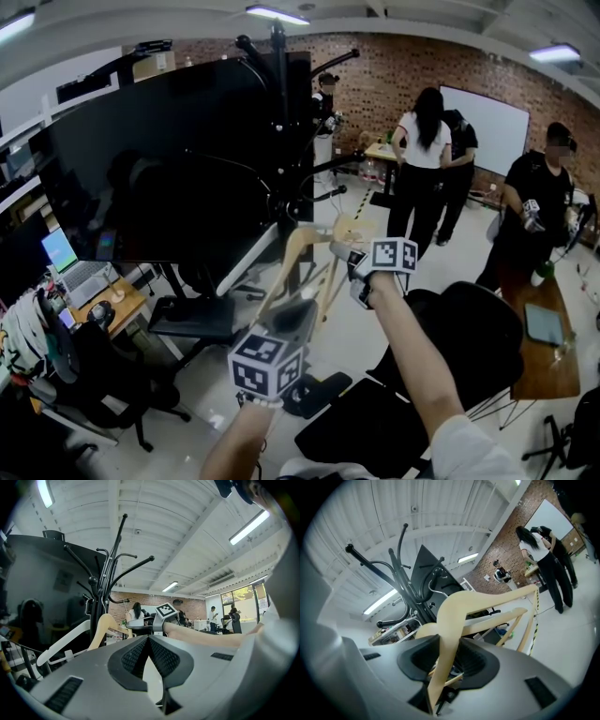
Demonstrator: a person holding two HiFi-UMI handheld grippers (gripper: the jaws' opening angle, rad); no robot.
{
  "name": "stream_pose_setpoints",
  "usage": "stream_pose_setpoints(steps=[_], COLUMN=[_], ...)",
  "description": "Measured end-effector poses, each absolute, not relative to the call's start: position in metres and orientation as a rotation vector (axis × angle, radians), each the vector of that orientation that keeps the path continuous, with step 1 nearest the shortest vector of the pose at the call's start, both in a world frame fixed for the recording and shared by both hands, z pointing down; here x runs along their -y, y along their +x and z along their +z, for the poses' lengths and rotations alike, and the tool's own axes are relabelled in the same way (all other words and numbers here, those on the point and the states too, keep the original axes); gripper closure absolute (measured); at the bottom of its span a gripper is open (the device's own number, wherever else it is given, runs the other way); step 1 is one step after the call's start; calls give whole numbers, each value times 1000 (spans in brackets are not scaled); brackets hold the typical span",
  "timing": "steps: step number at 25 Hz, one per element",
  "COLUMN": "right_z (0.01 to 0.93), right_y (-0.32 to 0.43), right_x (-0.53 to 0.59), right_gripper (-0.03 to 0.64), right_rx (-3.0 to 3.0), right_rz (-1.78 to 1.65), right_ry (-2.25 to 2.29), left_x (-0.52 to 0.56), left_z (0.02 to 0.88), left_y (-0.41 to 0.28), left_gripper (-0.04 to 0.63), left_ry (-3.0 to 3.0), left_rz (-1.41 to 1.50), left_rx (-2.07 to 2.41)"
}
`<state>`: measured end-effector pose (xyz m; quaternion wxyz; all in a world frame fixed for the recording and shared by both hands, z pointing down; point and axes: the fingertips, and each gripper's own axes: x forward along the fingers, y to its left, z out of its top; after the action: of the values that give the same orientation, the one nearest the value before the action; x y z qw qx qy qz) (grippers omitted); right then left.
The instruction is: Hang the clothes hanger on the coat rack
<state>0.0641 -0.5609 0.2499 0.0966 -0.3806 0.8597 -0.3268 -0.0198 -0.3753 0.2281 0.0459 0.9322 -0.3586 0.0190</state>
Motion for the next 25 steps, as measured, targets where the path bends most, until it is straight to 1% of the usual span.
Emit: stream_pose_setpoints(steps=[8,25], right_z=[256,265], right_y=[46,19], right_x=[560,558], right_gripper=[469,458], right_rx=[-2578,-2656], right_rz=[-1000,-997], right_ry=[-1043,-1023], left_x=[375,372], left_z=[232,238], left_y=[-22,-30], left_gripper=[597,597], left_ry=[2835,2810], left_rz=[65,71], left_rx=[1103,1143])
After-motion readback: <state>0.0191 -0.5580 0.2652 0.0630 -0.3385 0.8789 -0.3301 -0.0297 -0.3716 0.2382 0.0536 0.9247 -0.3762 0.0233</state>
